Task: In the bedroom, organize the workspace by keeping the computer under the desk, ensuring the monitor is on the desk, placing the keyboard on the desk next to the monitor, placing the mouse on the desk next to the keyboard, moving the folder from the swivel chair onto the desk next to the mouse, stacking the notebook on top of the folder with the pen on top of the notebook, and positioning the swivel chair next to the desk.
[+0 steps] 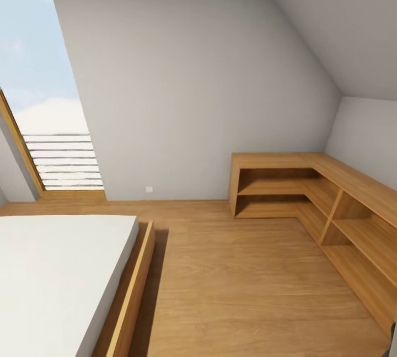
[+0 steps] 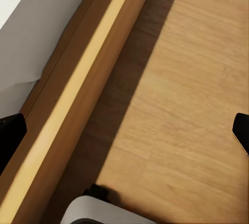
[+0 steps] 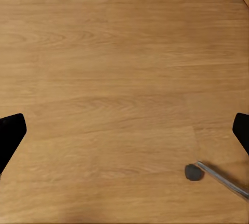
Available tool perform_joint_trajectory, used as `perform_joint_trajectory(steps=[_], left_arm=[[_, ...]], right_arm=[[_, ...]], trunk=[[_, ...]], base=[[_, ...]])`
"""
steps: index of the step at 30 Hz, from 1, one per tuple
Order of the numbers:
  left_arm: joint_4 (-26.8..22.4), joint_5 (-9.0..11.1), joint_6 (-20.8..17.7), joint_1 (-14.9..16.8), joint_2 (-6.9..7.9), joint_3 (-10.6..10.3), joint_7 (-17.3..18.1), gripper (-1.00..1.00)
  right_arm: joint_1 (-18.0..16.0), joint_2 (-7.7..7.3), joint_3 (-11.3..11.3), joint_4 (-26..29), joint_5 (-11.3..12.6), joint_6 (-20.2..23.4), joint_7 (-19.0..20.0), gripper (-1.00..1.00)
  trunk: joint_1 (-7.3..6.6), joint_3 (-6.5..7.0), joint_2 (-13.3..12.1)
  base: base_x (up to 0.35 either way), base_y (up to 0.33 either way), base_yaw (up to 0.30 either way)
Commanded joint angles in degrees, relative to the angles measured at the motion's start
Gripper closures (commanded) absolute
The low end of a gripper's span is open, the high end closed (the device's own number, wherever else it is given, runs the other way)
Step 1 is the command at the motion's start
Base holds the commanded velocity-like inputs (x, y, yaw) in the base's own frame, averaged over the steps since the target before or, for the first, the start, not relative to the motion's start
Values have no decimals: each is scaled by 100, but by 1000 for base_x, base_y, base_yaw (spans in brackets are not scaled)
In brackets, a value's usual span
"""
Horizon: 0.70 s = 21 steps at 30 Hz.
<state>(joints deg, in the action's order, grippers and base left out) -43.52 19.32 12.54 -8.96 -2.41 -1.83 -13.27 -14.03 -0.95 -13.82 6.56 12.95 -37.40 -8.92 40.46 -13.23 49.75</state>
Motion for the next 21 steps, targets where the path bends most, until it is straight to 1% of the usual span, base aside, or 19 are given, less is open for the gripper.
perform_joint_trajectory(steps=[1,21], left_arm=[[-7,45,18,0,3,-19,-26,-100],[28,45,16,-1,4,-19,-26,-100]], right_arm=[[-3,-2,-51,0,41,-13,-22,-100],[-3,-1,-66,-39,41,-12,-22,-100]], trunk=[[4,-6,4],[4,-6,4]], base=[[283,0,0],[275,0,0]])
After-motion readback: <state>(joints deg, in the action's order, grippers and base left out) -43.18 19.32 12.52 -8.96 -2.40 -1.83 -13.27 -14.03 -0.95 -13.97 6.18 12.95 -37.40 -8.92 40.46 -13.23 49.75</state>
